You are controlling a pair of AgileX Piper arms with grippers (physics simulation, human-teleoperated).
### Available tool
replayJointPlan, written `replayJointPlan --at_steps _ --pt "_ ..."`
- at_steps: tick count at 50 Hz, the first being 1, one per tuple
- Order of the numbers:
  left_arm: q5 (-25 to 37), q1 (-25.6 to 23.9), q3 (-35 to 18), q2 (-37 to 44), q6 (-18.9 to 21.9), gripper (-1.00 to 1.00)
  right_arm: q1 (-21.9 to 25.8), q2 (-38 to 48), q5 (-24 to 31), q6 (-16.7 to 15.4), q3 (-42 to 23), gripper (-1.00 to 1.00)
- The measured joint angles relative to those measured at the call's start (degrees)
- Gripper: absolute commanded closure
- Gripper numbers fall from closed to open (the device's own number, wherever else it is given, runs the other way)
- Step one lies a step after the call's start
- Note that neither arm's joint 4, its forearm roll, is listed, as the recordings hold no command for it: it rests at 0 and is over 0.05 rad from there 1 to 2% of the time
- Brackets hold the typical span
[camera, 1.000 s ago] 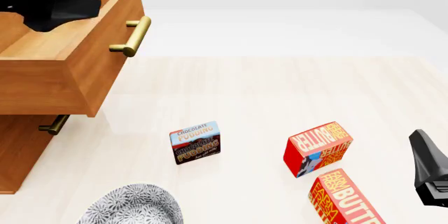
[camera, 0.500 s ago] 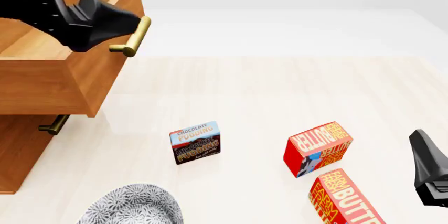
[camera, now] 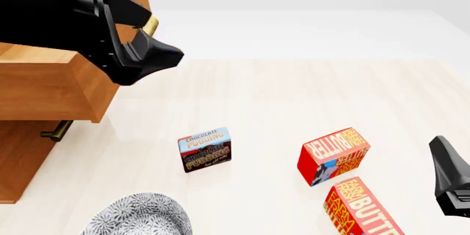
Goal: Put the chocolate pudding in the top drawer of the cabinet and close it.
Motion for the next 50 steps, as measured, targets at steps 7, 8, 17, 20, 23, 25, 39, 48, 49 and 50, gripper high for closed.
replayJointPlan --at_steps 7,8,17,20,23,25,39,48,49,50 --pt "-1.2 -0.5 1.6 0.7 0.4 -1.00 0.0 0.0 0.0 0.0 0.0 -1.00" --pt "-1.4 -0.6 1.8 0.9 0.4 -1.00 0.0 0.0 0.0 0.0 0.0 -1.00" --pt "-4.7 -1.7 4.8 3.1 0.2 -1.00 0.0 0.0 0.0 0.0 0.0 -1.00" --pt "-5.8 -2.0 5.7 4.0 0.1 -1.00 0.0 0.0 0.0 0.0 0.0 -1.00" --pt "-6.8 -2.3 6.5 4.9 -0.1 -1.00 0.0 0.0 0.0 0.0 0.0 -1.00" --pt "-7.5 -2.5 7.0 5.4 -0.3 -1.00 0.0 0.0 0.0 0.0 0.0 -1.00" --pt "-11.3 -3.3 9.5 9.1 -1.4 -1.00 0.0 0.0 0.0 0.0 0.0 -1.00" --pt "-13.2 -2.9 11.1 10.4 -1.8 -1.00 0.0 0.0 0.0 0.0 0.0 -1.00" --pt "-13.4 -2.8 11.3 10.5 -1.9 -1.00 0.0 0.0 0.0 0.0 0.0 -1.00" --pt "-13.6 -2.7 11.5 10.7 -1.8 -1.00 0.0 0.0 0.0 0.0 0.0 -1.00"
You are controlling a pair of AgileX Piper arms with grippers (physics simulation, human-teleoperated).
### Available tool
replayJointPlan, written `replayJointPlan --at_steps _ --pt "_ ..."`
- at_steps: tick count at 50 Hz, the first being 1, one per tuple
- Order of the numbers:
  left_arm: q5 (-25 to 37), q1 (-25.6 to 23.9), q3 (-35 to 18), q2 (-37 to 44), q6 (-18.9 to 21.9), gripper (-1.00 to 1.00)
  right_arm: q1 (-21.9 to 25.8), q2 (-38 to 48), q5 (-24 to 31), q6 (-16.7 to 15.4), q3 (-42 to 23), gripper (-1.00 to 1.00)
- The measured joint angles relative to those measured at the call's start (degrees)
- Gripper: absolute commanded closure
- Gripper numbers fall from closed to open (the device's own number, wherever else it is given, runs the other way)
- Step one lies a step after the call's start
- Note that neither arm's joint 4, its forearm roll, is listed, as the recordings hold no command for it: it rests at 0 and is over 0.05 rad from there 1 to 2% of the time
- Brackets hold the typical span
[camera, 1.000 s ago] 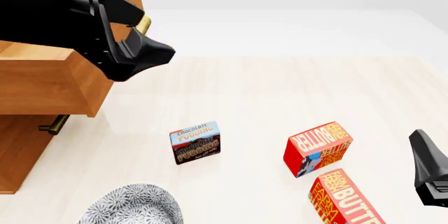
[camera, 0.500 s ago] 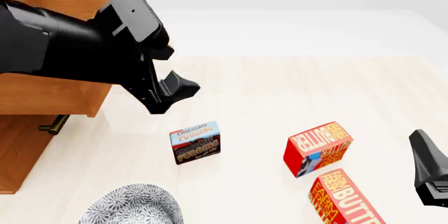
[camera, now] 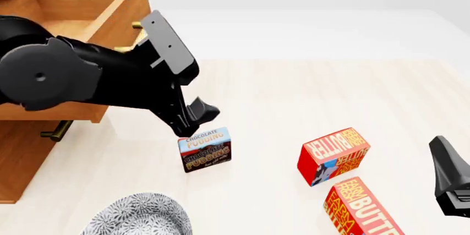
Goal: Put the chocolate pudding in the top drawer of the cabinet and close it.
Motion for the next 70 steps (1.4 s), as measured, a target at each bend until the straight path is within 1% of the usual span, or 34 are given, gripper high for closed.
replayJointPlan --at_steps 20,37,52,70 --pt "-4.7 3.5 3.4 2.2 1.3 -1.00 0.0 0.0 0.0 0.0 0.0 -1.00" --pt "-7.9 4.3 3.5 7.1 0.8 -1.00 0.0 0.0 0.0 0.0 0.0 -1.00" --pt "-10.1 4.4 2.8 11.5 -0.7 -1.00 0.0 0.0 0.0 0.0 0.0 -1.00" --pt "-12.1 2.9 2.9 15.4 -3.4 -1.00 0.0 0.0 0.0 0.0 0.0 -1.00"
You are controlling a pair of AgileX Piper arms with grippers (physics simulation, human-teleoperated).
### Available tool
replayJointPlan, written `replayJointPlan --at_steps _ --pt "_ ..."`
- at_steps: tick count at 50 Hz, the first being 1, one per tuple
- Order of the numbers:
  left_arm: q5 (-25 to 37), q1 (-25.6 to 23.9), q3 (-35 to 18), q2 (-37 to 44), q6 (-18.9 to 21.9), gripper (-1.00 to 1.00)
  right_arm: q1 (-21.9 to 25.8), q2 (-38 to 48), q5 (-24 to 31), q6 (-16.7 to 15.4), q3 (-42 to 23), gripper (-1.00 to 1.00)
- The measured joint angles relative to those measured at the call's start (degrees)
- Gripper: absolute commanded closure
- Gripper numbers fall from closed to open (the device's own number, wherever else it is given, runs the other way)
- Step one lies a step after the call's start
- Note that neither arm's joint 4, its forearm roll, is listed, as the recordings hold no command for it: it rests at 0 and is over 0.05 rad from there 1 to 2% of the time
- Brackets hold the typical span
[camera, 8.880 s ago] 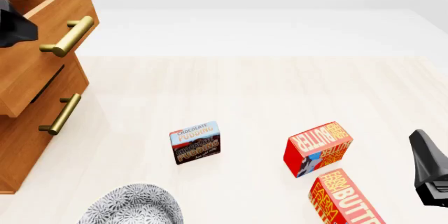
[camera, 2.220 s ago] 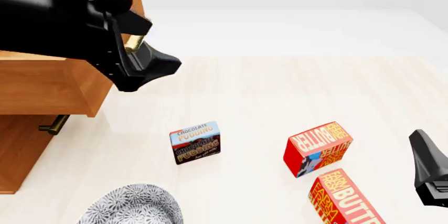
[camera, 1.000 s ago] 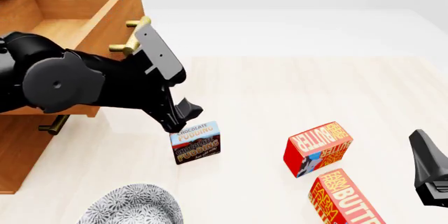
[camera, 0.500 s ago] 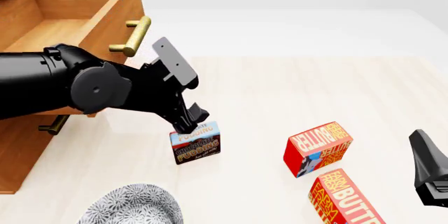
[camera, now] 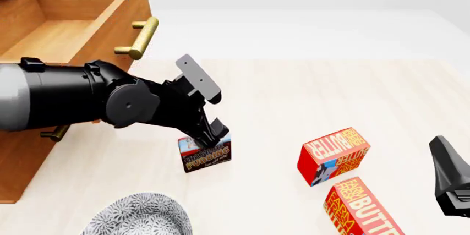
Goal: Put the chocolate pudding in the top drawer of the cabinet and close it.
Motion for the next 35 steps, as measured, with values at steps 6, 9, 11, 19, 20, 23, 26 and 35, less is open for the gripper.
replayJointPlan --at_steps 6,9,11,19,20,23,26,35 --pt "-0.7 -0.5 0.2 1.2 -1.0 -1.00 0.0 0.0 0.0 0.0 0.0 -1.00" --pt "-1.0 -0.7 0.3 1.7 -1.5 -1.00 0.0 0.0 0.0 0.0 0.0 -1.00" --pt "-1.2 -0.7 0.4 2.0 -1.8 -1.00 0.0 0.0 0.0 0.0 0.0 -1.00" --pt "-2.3 -0.7 1.0 3.2 -2.5 -1.00 0.0 0.0 0.0 0.0 0.0 -1.00" --pt "-2.4 -0.7 1.1 3.3 -2.6 -1.00 0.0 0.0 0.0 0.0 0.0 -1.00" --pt "-3.0 -0.7 1.5 3.8 -2.8 -1.00 0.0 0.0 0.0 0.0 0.0 -1.00" --pt "-3.4 -0.7 1.8 4.2 -3.0 -1.00 0.0 0.0 0.0 0.0 0.0 -1.00" --pt "-4.5 -0.3 2.5 4.9 -3.2 -1.00 0.0 0.0 0.0 0.0 0.0 -1.00"
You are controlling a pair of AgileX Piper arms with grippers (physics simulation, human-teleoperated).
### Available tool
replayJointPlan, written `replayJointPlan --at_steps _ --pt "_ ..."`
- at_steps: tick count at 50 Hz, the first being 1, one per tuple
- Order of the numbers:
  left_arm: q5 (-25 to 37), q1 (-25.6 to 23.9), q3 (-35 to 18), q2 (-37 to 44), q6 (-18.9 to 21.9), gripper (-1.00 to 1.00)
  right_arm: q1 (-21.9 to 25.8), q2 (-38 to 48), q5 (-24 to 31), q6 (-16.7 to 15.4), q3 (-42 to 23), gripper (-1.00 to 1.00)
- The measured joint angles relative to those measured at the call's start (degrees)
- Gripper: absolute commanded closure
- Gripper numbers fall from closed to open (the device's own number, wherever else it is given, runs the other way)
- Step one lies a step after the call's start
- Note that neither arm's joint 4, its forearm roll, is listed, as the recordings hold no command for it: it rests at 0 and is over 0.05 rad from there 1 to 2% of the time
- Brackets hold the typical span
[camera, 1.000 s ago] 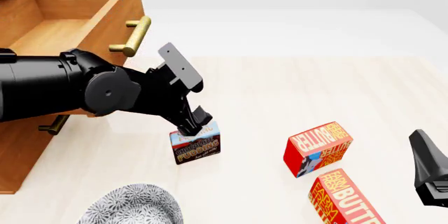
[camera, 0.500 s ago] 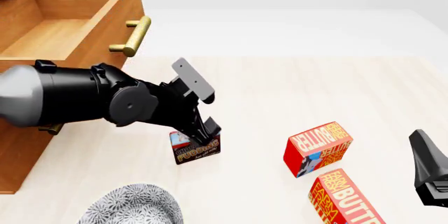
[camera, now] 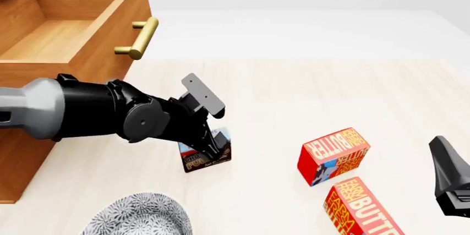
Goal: Put the chocolate pudding in the top drawer of the cabinet and close it.
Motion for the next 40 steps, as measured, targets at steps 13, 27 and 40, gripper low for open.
replayJointPlan --at_steps 13,27,40 --pt "-0.7 0.5 0.3 0.8 -0.2 -1.00 0.0 0.0 0.0 0.0 0.0 -1.00" --pt "-2.0 1.5 0.7 2.2 0.2 -1.00 0.0 0.0 0.0 0.0 0.0 -1.00" --pt "-2.9 2.2 1.0 3.2 0.3 -1.00 0.0 0.0 0.0 0.0 0.0 -1.00"
